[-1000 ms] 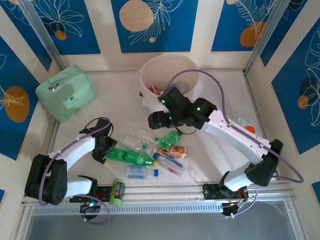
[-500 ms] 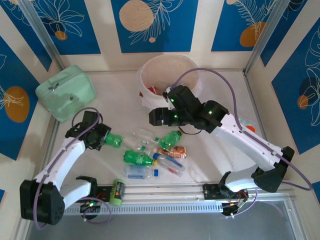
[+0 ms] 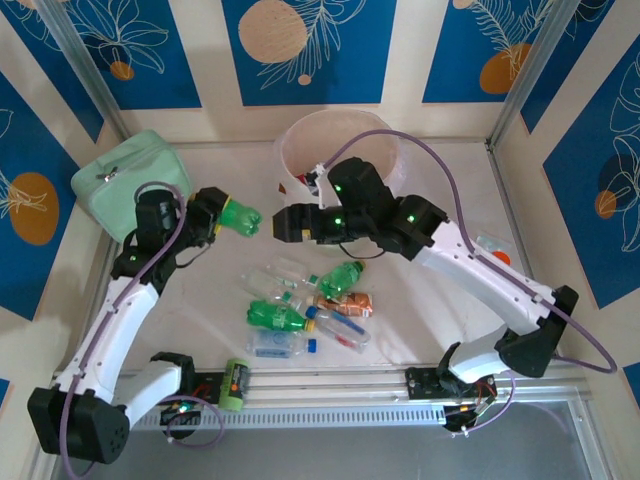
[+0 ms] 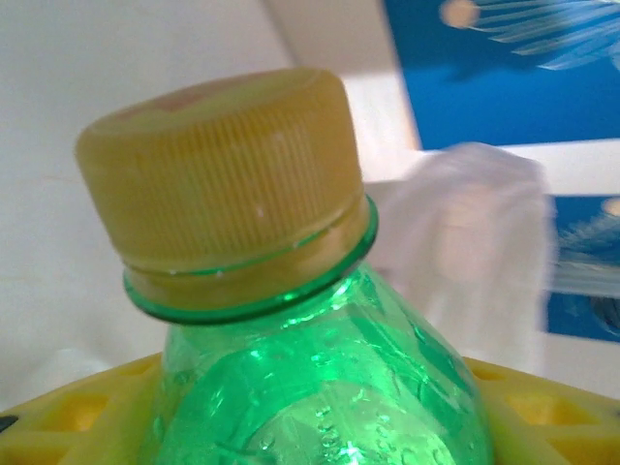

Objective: Put the plastic bottles in the bin

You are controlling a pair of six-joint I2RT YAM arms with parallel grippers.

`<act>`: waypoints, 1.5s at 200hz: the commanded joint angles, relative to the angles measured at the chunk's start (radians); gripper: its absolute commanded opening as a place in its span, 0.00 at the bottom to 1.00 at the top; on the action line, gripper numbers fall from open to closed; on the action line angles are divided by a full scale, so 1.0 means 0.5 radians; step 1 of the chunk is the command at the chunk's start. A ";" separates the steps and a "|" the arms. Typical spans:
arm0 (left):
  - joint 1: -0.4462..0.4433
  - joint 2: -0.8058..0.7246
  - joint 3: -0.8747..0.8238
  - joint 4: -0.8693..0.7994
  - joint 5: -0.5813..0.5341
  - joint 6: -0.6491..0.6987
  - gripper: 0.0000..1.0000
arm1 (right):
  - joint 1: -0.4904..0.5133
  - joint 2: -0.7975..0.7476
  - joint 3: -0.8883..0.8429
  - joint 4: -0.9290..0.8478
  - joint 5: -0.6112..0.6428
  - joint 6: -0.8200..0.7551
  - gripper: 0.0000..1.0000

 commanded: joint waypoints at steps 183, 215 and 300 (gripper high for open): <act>-0.339 0.331 0.106 1.654 0.793 -0.481 0.73 | -0.212 0.285 0.517 0.027 -0.331 0.011 0.58; -0.329 0.243 0.244 1.110 0.712 -0.060 1.00 | -0.274 0.293 0.600 -0.062 -0.241 -0.046 0.56; -0.356 -0.087 0.377 -0.254 0.095 1.116 0.92 | -0.709 0.412 0.795 -0.289 -0.085 -0.159 0.57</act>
